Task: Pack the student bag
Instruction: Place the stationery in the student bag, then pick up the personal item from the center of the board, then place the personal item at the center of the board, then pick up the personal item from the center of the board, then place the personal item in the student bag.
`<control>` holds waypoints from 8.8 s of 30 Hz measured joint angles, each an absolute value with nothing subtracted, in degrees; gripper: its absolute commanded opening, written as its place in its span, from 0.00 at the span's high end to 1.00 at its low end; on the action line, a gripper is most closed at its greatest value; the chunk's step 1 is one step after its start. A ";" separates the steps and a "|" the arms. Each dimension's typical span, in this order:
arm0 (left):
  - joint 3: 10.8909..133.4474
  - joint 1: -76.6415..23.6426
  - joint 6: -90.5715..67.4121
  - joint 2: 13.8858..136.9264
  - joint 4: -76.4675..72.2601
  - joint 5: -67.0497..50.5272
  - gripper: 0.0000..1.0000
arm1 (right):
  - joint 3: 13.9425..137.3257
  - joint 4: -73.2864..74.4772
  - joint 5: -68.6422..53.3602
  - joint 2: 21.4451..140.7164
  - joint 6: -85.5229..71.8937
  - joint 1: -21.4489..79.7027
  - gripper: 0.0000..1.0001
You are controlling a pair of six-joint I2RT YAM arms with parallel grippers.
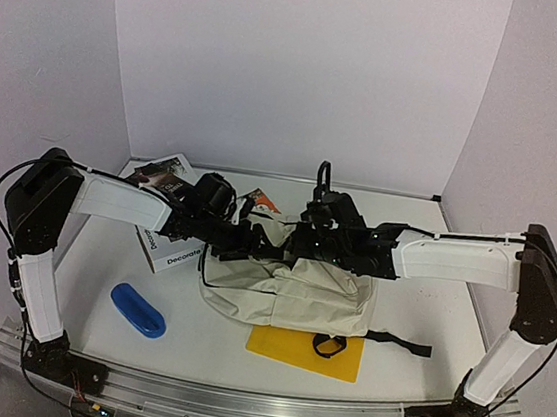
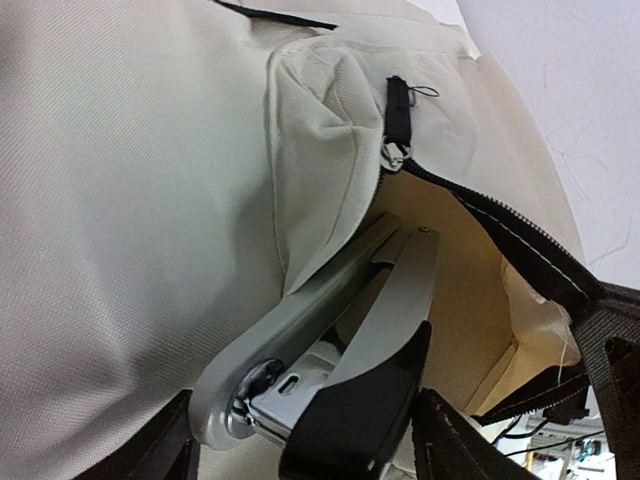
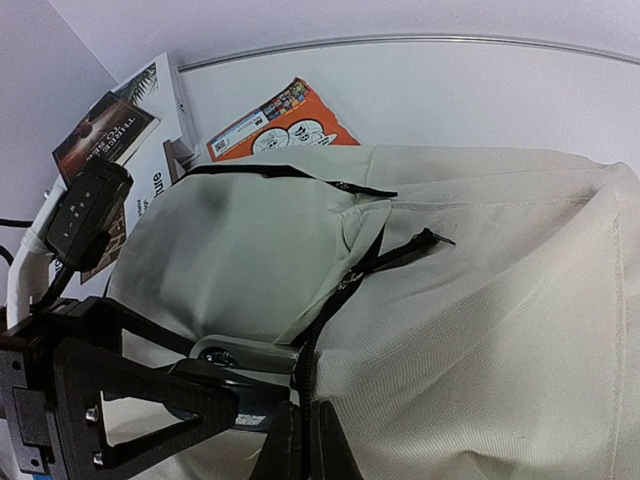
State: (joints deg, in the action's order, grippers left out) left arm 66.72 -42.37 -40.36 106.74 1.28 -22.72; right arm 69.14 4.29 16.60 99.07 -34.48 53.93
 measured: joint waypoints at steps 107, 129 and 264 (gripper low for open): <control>37.98 -19.44 -66.48 68.20 47.48 -8.56 0.05 | 68.10 2.70 16.97 99.20 -34.30 52.90 1.00; 37.85 -19.46 -61.49 79.05 41.58 -10.26 0.43 | 68.10 2.63 15.73 99.20 -34.35 52.69 1.00; 75.75 -39.72 -13.21 100.18 41.98 -34.76 0.54 | 69.76 3.46 8.49 99.11 -33.12 52.42 1.00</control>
State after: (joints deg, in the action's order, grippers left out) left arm 75.75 -39.72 -13.21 100.18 41.98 -34.76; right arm 69.76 3.46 8.49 99.11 -33.12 52.42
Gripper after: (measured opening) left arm 0.563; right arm 0.008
